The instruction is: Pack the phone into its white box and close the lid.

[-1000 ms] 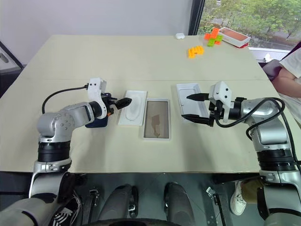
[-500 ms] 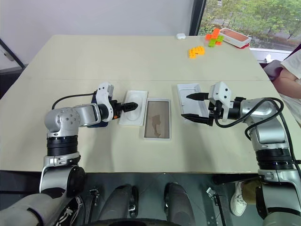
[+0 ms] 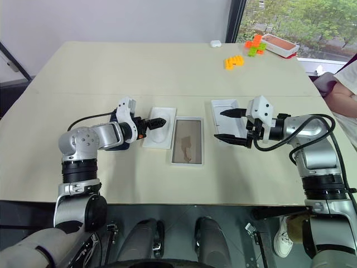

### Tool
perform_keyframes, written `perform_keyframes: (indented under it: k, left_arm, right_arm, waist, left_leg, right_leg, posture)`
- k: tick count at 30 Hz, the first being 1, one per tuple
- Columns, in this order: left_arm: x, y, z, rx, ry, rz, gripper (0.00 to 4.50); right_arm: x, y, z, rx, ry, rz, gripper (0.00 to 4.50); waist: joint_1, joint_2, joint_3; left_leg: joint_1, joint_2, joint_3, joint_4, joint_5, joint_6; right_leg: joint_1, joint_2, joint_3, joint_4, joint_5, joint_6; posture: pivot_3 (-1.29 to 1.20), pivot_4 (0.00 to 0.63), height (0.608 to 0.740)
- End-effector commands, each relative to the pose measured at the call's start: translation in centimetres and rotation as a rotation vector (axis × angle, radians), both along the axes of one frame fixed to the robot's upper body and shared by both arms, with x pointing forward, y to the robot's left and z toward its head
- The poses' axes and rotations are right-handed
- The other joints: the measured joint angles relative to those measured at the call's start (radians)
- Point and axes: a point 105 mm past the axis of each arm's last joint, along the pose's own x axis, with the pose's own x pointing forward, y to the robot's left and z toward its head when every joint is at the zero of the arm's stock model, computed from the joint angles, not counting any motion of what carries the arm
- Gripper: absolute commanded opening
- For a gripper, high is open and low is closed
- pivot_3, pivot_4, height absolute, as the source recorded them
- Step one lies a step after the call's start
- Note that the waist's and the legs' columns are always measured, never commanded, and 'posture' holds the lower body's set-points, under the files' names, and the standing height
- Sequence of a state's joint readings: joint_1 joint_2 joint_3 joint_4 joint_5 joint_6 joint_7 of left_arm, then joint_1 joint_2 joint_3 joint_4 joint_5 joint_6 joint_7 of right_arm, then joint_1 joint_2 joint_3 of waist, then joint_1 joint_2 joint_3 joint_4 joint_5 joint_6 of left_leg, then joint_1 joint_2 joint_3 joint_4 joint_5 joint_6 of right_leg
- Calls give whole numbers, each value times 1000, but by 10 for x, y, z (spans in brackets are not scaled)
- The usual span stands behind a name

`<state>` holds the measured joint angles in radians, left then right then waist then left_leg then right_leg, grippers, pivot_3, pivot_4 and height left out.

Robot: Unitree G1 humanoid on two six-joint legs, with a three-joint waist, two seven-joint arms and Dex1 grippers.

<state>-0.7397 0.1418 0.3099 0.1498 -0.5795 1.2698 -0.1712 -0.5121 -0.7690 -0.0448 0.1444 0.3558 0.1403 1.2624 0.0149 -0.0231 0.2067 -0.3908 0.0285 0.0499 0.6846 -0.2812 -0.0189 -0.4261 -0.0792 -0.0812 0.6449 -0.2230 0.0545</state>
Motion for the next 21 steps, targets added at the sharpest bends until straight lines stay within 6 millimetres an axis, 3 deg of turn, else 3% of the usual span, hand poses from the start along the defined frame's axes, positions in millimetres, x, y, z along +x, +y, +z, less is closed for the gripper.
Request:
perform_keyframes:
  k: [1,7,14,21]
  left_arm:
    - [-5,-8,-16,-25,88,-33,3149]
    - [-8,-6,-19,-21,111,-48,91]
    - [-6,9,-17,-54,111,-38,91]
    - [-5,8,-10,-92,100,-31,91]
  right_arm:
    - [1,3,14,0,-57,11,3912]
    - [0,7,19,3,-71,20,3912]
    - [0,9,23,0,-83,25,3912]
    - [0,12,23,-1,-88,28,3912]
  waist:
    - [-1,0,0]
    - [-1,0,0]
    - [-5,0,0]
    - [-5,0,0]
  left_leg:
    - [0,0,0,0,0,0]
    - [-1,0,0,0,0,0]
    - [-1,0,0,-1,0,0]
    - [0,1,0,-1,0,0]
  right_leg:
    - [0,0,0,0,0,0]
    - [0,0,0,-1,-1,1]
    - [-1,1,0,-1,-1,1]
    - [-1,0,0,0,-1,1]
  posture:
    - [0,150,740]
    - [0,150,740]
    - [0,150,740]
    - [0,150,740]
